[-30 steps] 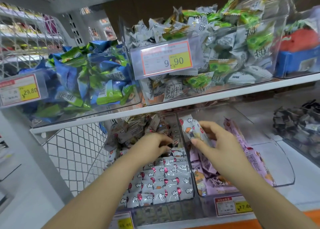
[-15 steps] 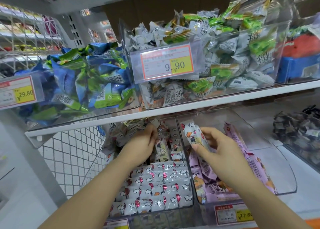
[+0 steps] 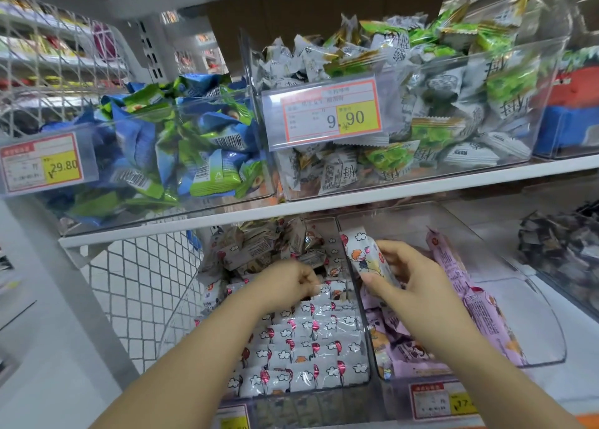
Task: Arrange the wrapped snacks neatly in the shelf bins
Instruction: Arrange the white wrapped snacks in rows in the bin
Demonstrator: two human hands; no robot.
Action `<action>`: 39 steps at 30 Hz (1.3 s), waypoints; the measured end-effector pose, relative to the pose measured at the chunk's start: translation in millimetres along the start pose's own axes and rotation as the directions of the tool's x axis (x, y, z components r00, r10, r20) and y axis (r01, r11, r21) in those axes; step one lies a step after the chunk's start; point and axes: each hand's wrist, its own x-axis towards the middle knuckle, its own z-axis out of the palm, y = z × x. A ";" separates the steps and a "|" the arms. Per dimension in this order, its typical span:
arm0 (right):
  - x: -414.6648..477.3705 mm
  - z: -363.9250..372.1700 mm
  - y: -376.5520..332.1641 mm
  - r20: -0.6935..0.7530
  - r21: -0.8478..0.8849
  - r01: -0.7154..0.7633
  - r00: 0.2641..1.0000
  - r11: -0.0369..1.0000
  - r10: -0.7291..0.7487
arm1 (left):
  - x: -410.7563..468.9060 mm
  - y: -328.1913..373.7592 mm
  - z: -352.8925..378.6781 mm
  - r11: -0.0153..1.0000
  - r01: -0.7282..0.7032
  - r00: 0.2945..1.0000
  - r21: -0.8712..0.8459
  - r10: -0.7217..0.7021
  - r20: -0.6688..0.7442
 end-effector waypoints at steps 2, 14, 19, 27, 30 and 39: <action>0.0 -1.7 0.1 -0.001 0.007 -0.003 1.000 1.000 0.003 | 2.7 3.0 -8.0 0.999 0.002 1.000 -0.036 -0.001 0.020; 1.2 -1.0 -0.8 -0.002 0.038 -0.027 1.000 0.999 0.028 | 23.3 30.9 7.5 0.987 -0.069 0.998 0.145 0.069 -0.001; 1.5 -4.8 0.4 -0.007 0.038 -0.025 1.000 0.999 0.026 | 18.9 22.5 -8.3 0.979 -0.104 0.991 0.174 0.117 -0.064; 0.3 -0.2 -3.4 -0.001 0.035 -0.009 1.000 0.999 0.009 | 14.3 21.5 -7.2 0.983 -0.143 0.985 0.119 0.153 -0.079; 0.5 -0.1 -2.5 0.001 0.029 -0.017 1.000 0.999 0.017 | 12.5 23.5 -2.8 0.989 -0.123 0.991 0.086 0.127 -0.041; 1.7 3.1 -1.1 0.004 0.000 -0.011 1.000 1.000 0.011 | 14.8 18.2 0.8 0.999 -0.037 0.997 -0.018 0.038 0.072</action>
